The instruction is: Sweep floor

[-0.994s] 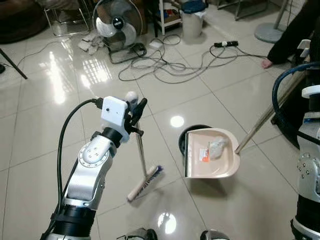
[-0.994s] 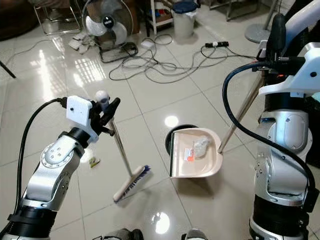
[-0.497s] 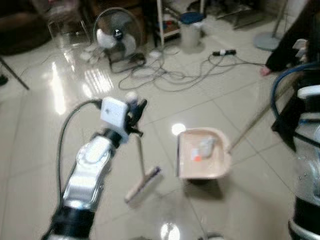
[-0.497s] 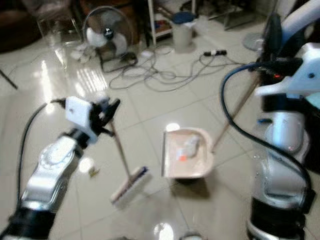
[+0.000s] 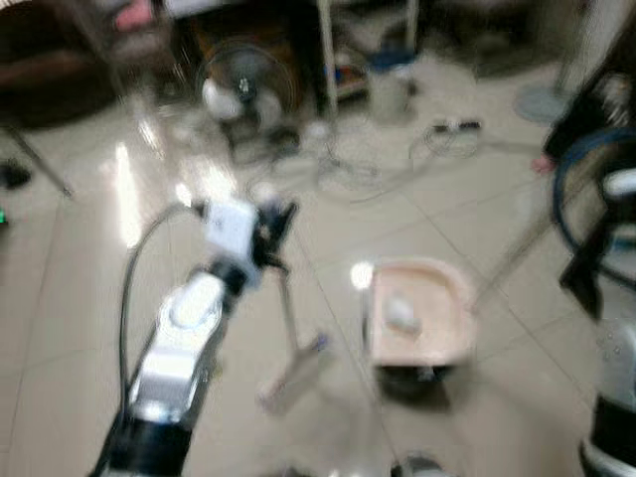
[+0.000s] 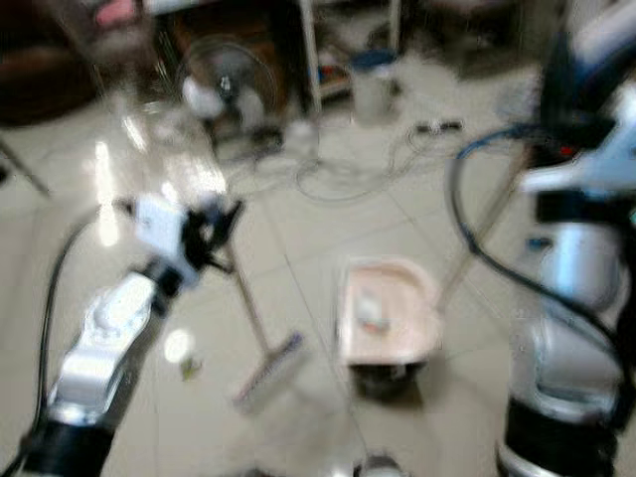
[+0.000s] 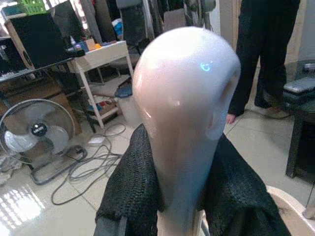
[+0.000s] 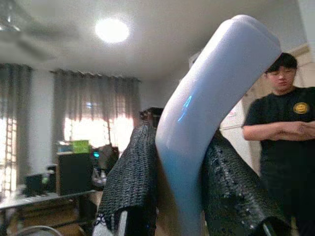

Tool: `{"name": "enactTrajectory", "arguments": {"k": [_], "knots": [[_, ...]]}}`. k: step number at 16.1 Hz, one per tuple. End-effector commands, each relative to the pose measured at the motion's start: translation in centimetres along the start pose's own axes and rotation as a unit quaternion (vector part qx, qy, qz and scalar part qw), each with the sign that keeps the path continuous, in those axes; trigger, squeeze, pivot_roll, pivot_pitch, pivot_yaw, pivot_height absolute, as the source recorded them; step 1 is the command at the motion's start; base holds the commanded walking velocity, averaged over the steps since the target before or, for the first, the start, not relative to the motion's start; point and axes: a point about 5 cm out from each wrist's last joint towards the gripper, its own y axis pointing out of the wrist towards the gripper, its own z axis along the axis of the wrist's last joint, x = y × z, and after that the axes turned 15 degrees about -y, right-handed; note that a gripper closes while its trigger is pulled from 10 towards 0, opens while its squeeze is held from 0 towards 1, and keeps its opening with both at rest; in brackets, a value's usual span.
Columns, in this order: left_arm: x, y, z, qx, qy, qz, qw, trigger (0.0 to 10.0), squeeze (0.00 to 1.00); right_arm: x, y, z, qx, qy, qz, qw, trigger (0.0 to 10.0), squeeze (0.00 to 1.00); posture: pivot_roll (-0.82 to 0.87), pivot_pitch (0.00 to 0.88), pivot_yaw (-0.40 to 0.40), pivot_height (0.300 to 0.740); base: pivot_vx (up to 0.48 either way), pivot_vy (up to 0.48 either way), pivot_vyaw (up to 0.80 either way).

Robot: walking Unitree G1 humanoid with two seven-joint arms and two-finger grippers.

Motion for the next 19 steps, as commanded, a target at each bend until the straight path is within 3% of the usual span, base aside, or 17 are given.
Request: {"name": "enactTrajectory", "arguments": {"k": [1, 9, 19], "knots": [[-0.8, -0.2, 0.9, 0.015, 0.015, 0.013, 1.0, 10.0, 0.0, -0.4, 0.3, 1.2, 0.03, 0.015, 0.001, 0.999, 10.0, 0.0, -0.07, 0.076, 0.104, 0.74, 0.0, 0.0, 0.0], [-1.2, -0.4, 0.8, 0.02, 0.018, 0.024, 0.999, 10.0, 0.0, 1.1, 0.1, 0.7, 0.022, 0.032, -0.044, 0.998, 10.0, 0.0, -0.05, 0.079, 0.101, 0.74, 0.0, 0.0, 0.0], [-1.3, -0.8, 0.7, 0.005, 0.017, 0.021, 1.0, 10.0, 0.0, 1.9, 0.5, -0.1, 0.035, 0.003, -0.047, 0.998, 10.0, 0.0, -0.03, 0.1, 0.112, 0.74, 0.0, 0.0, 0.0]]}}
